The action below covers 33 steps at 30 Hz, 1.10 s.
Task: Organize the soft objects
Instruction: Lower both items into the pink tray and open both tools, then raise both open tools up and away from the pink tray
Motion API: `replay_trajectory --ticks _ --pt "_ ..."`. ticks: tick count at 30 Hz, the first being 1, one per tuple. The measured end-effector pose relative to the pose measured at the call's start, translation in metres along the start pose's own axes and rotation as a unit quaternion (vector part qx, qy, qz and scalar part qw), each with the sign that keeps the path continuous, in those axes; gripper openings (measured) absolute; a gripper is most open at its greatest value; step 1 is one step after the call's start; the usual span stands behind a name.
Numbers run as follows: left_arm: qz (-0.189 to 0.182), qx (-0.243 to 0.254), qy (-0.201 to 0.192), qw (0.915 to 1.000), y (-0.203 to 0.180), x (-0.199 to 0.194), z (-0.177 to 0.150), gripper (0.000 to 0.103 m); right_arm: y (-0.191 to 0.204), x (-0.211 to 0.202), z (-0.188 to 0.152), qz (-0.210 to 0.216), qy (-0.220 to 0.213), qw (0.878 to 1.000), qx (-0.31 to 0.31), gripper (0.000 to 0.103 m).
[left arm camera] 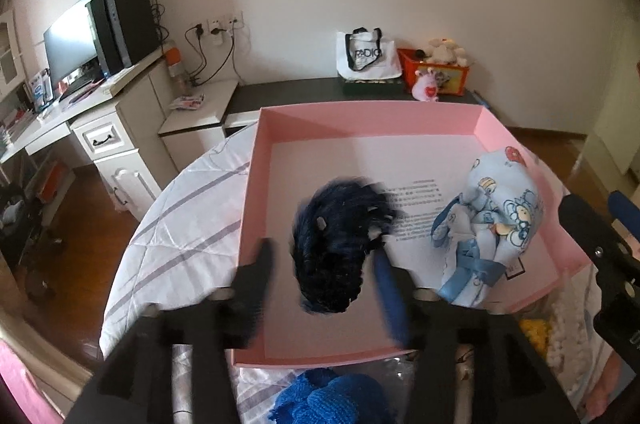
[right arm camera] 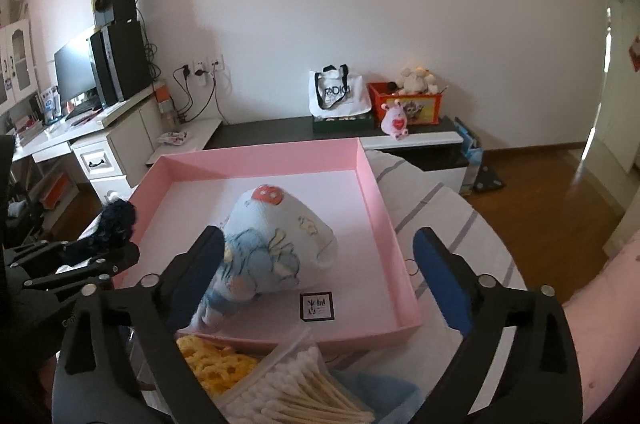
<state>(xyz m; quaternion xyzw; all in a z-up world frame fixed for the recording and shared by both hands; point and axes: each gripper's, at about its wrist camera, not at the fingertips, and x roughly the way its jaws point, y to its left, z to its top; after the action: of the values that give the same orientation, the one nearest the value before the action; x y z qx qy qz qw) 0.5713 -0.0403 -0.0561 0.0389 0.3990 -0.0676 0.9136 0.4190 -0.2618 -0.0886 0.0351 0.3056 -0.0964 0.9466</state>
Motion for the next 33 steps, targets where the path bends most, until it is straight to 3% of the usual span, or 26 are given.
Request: replay_trajectory --ticks 1,6,10,24,33 --pt "-0.001 -0.002 -0.001 1.0000 -0.001 0.000 -0.002 0.067 0.000 0.001 0.000 0.000 0.001 1.000 0.000 0.097" --pt "0.003 -0.003 -0.005 1.0000 -0.010 -0.015 -0.028 0.071 -0.002 0.007 0.000 -0.003 0.015 1.000 0.003 0.098" --pt "0.002 -0.008 -0.001 1.0000 -0.009 -0.019 -0.037 0.071 -0.004 0.011 -0.001 -0.007 0.024 1.000 0.007 0.102" --pt "0.007 -0.008 0.001 0.9999 -0.007 -0.043 -0.054 0.072 -0.007 0.017 -0.002 -0.011 0.046 0.999 0.006 0.103" --pt "0.018 -0.010 -0.007 0.9998 -0.013 -0.069 -0.063 0.072 -0.008 -0.002 -0.004 -0.009 0.041 0.999 0.001 0.103"
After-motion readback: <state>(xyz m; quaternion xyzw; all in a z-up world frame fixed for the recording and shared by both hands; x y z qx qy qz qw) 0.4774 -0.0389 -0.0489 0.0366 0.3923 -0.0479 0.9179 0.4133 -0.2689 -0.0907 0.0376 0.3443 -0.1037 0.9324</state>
